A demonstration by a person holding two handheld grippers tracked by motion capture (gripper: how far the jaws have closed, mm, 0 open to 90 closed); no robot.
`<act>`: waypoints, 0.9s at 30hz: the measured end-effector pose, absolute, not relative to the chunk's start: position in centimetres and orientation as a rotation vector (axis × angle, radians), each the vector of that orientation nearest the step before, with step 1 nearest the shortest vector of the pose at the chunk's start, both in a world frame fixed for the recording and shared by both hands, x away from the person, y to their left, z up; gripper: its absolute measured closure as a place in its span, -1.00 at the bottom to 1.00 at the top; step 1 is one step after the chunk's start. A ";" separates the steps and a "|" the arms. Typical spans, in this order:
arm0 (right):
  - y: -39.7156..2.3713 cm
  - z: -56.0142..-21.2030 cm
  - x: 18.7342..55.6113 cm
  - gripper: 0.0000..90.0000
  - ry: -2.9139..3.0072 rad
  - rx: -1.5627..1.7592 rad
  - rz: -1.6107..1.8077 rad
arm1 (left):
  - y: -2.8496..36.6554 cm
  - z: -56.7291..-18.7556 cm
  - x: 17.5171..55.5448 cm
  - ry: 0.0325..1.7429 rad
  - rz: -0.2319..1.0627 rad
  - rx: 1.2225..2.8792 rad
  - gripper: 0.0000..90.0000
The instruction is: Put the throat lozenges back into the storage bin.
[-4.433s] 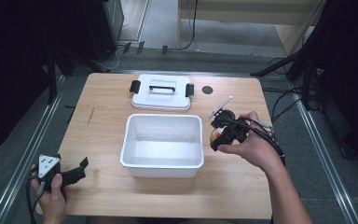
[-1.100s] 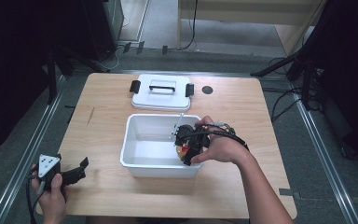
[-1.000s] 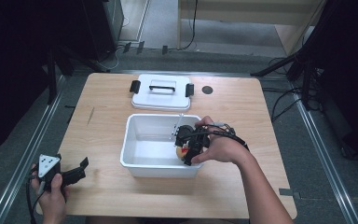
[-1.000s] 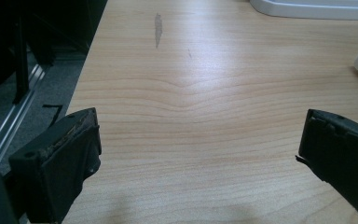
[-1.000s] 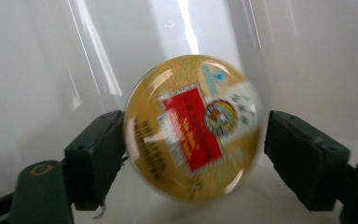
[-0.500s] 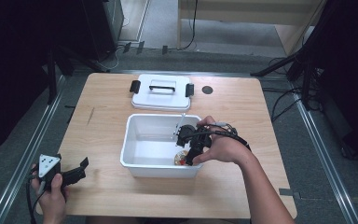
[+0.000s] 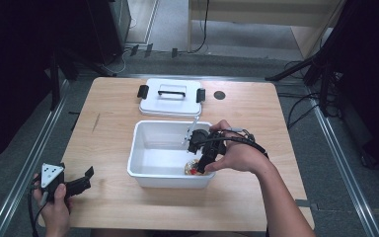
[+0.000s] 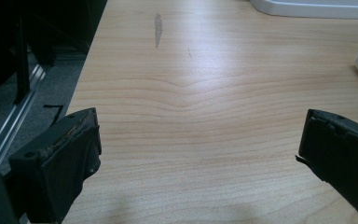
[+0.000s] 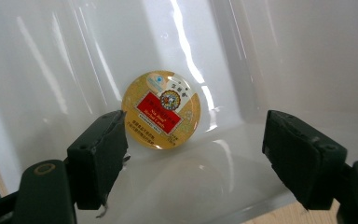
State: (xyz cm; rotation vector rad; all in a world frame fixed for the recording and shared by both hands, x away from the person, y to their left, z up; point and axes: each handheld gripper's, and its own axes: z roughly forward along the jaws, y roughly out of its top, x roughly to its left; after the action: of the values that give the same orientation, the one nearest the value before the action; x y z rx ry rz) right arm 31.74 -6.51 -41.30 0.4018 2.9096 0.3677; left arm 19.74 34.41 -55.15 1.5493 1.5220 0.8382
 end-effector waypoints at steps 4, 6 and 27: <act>-6.7 -40.5 31.5 -0.50 2.896 0.404 0.394 | 34.4 -55.2 19.8 1.523 0.837 1.546 -1.00; -6.8 -40.3 31.5 -0.50 2.893 0.392 0.399 | 34.4 -55.2 19.8 1.524 0.837 1.546 -1.00; -10.8 -38.0 31.5 -0.51 2.819 0.497 0.449 | 34.4 -55.2 19.8 1.524 0.837 1.548 -1.00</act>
State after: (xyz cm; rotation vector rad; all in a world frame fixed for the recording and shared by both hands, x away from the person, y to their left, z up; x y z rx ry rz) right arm 31.52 -10.78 -38.01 0.4965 2.8194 0.4485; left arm 19.77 34.40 -55.16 1.5475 1.5242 0.8373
